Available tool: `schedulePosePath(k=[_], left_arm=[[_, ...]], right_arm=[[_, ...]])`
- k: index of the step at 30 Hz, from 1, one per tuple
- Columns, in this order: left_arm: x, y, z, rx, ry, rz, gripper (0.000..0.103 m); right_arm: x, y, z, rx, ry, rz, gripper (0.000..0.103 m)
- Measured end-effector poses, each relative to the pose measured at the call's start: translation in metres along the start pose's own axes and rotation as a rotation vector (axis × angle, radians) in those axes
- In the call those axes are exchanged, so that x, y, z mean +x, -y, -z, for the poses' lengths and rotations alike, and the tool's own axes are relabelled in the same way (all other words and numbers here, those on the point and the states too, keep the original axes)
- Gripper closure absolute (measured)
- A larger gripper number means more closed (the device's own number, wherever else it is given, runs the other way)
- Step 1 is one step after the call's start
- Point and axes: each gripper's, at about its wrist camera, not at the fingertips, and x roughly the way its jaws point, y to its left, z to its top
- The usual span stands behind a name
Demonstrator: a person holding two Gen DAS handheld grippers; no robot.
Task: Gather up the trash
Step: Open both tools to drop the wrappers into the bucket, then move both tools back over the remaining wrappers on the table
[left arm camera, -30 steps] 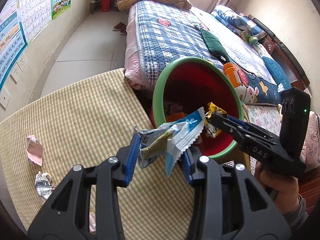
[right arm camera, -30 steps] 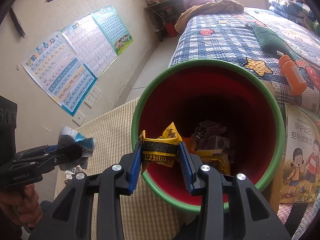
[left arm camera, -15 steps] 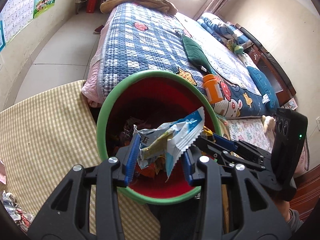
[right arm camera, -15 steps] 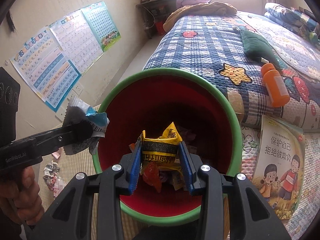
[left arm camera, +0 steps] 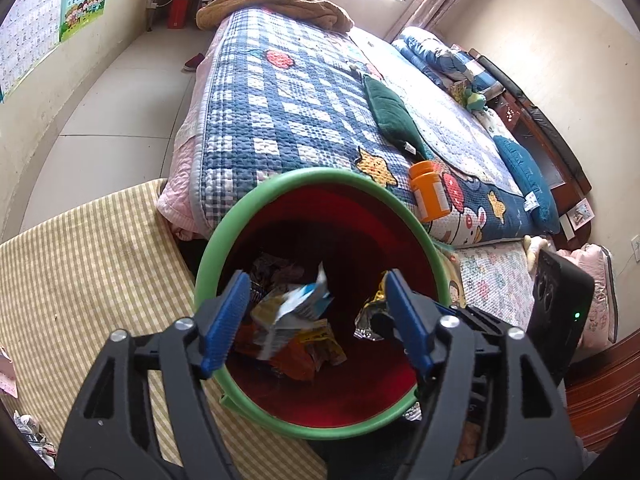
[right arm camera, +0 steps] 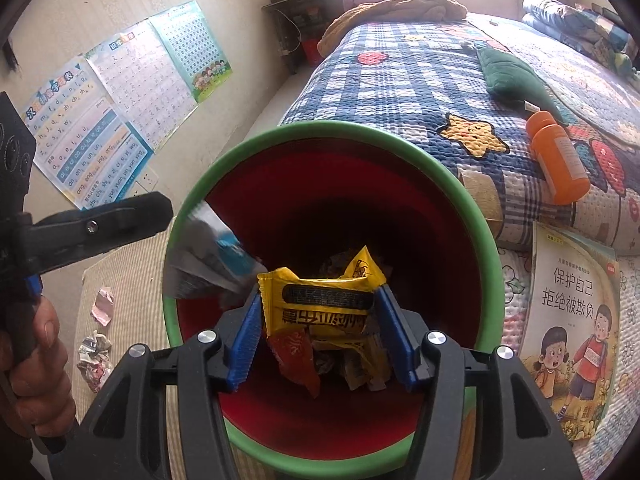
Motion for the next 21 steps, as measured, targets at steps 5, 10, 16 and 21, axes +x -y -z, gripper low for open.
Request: schedulePosePath(k=[5, 10, 16, 21], left_arm=[[-0.021, 0.0, 0.001, -0.009, 0.037, -0.012, 0.011], [-0.053, -0.003, 0.011, -0.014, 0.081, -0.04, 0.006], [-0.093, -0.028, 0.036, -0.07, 0.098, -0.099, 0.006], [-0.136, -0.055, 0.064, -0.126, 0.133, -0.161, 0.006]], right_arm=[[-0.016, -0.006, -0.001, -0.005, 0.034, 0.012, 0.028], [-0.037, -0.019, 0.006, -0.014, 0.058, 0.018, 0.02], [-0.057, -0.045, 0.017, -0.042, 0.067, 0.004, 0.015], [-0.071, -0.083, 0.028, -0.104, 0.073, -0.031, 0.015]])
